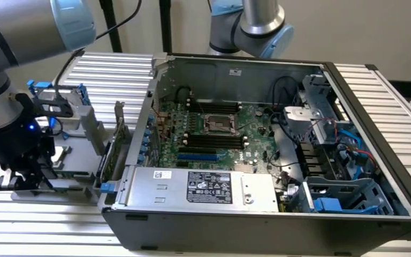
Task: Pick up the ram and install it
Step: 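Pick up the ram and move it above insertion slot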
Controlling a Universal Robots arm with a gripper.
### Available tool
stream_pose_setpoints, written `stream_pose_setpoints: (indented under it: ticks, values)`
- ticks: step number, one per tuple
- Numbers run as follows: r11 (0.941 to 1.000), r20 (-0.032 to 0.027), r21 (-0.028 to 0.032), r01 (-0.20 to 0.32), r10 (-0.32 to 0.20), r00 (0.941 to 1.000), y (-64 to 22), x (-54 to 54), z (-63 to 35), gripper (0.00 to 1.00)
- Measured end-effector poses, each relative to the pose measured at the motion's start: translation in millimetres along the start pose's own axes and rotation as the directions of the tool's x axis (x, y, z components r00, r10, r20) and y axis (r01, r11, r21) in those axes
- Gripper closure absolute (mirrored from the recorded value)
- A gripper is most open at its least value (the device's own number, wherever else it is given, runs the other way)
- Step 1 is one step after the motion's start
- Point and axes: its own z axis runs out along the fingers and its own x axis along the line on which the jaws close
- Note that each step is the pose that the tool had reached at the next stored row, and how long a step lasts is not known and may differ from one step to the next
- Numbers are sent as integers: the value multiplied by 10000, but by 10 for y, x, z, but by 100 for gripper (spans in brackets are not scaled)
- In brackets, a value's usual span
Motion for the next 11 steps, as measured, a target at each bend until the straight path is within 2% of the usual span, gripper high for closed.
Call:
stream_pose_setpoints:
  ticks: [4,11]
  values:
    - [10000,-1,-1,-2,2,10000,6,-14,71,69]
    - [10000,-1,0,-28,28,10000,68,-22,201,69]
